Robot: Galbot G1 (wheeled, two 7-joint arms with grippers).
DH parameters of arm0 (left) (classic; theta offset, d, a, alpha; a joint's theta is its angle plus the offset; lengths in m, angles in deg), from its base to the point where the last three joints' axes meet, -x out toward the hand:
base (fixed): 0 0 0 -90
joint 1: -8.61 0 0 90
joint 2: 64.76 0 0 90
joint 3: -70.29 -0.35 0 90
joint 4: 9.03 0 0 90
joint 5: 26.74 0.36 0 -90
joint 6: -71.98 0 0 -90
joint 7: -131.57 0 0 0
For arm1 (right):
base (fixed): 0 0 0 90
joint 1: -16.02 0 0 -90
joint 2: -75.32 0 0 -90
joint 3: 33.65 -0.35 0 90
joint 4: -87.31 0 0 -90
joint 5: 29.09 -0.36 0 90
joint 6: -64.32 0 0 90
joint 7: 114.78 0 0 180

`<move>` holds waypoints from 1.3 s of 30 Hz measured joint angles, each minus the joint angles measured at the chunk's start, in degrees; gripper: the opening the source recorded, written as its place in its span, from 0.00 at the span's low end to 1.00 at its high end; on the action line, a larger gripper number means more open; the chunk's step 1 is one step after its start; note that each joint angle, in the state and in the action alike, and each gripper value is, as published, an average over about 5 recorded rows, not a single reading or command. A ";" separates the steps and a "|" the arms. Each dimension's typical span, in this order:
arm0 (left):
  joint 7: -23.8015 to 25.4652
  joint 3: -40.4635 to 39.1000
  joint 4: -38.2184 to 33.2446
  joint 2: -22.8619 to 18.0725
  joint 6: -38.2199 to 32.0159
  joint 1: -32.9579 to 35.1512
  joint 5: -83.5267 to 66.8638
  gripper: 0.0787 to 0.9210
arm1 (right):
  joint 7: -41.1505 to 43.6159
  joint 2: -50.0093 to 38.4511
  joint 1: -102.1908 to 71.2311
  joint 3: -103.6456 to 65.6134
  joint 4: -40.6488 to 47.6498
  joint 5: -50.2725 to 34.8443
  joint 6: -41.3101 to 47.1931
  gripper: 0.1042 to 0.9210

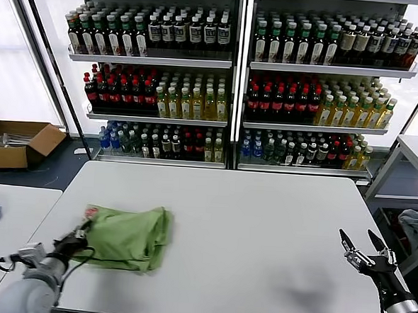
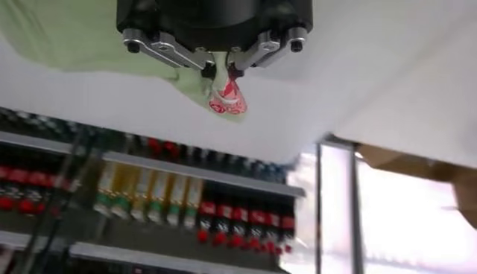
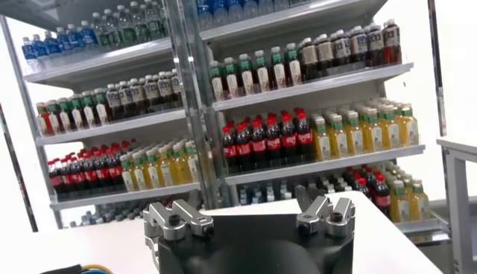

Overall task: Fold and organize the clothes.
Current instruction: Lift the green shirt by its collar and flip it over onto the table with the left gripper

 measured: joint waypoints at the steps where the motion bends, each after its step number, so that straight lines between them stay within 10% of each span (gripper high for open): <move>1: 0.13 1.20 0.08 1.11 0.10 -0.06 -0.32 0.06 | 0.00 0.00 0.01 0.00 -0.07 -0.05 0.00 0.88; 19: -0.23 9.17 -4.63 11.06 2.12 -0.42 -2.96 0.06 | 0.15 0.57 -0.80 -0.86 -1.03 -0.49 -0.34 0.88; 39: -13.37 -15.45 -14.84 -0.72 2.58 -1.41 -0.81 0.06 | 0.10 2.17 -2.44 -1.32 -4.19 -0.37 0.07 0.88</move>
